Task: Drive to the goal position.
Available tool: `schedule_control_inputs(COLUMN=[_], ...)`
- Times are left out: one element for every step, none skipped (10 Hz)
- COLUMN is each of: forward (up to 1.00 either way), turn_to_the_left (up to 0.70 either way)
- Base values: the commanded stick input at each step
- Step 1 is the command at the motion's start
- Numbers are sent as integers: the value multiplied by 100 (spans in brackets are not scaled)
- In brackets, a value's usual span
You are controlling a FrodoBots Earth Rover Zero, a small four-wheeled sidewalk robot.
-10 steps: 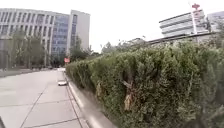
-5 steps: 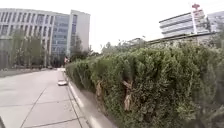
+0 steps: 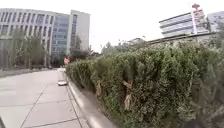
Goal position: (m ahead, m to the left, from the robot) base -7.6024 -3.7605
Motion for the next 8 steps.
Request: schedule_control_inputs(forward=[5, 5, 5, 5, 5, 5, 5, 5], turn_to_the_left=[0, 0, 0, 0, 0, 0, 0, 0])
